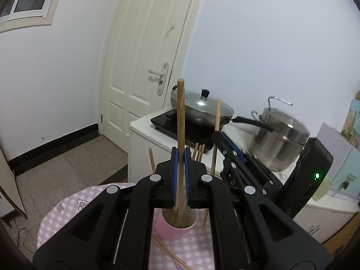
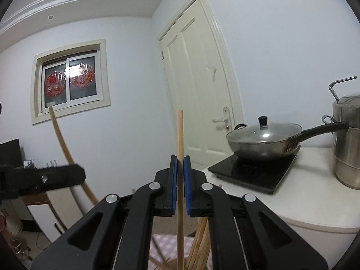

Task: Organize utensils
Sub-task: 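Lift both chopsticks upright and lower them into the pink cup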

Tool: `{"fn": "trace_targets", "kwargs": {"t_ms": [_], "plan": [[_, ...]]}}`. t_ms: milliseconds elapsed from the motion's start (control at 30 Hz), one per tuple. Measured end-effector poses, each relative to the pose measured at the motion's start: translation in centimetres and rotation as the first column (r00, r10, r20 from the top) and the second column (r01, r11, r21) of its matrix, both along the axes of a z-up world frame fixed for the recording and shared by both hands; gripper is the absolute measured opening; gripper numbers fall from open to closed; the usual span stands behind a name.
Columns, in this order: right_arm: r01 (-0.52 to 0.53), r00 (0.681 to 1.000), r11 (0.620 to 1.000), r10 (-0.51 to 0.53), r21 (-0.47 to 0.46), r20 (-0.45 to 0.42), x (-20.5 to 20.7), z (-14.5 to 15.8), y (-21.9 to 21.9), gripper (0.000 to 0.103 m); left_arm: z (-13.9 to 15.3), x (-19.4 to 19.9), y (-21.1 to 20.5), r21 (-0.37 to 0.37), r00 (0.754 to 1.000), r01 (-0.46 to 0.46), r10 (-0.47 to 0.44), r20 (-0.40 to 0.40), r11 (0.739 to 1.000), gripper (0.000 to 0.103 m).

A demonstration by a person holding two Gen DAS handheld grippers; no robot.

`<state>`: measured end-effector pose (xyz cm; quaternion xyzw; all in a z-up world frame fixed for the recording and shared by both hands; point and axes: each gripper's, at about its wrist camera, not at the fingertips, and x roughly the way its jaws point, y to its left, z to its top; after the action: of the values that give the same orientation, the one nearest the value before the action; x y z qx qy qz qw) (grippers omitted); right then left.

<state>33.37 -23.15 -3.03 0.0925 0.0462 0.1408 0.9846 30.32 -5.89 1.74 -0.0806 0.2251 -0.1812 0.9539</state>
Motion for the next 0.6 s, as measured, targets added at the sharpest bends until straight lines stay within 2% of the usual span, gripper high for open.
{"fn": "trace_targets", "kwargs": {"t_ms": [233, 600], "plan": [[0.008, 1.0, 1.0, -0.008, -0.009, 0.002, 1.5, -1.5, 0.1, 0.005, -2.1, 1.5, -0.3, 0.02, 1.0, 0.013, -0.012, -0.029, 1.0, 0.006], [0.0, 1.0, 0.999, -0.001, -0.035, -0.025, -0.2, -3.6, -0.1, 0.005, -5.9, 2.5, -2.1, 0.053, 0.994, 0.053, -0.047, -0.097, 0.997, 0.006]]}}
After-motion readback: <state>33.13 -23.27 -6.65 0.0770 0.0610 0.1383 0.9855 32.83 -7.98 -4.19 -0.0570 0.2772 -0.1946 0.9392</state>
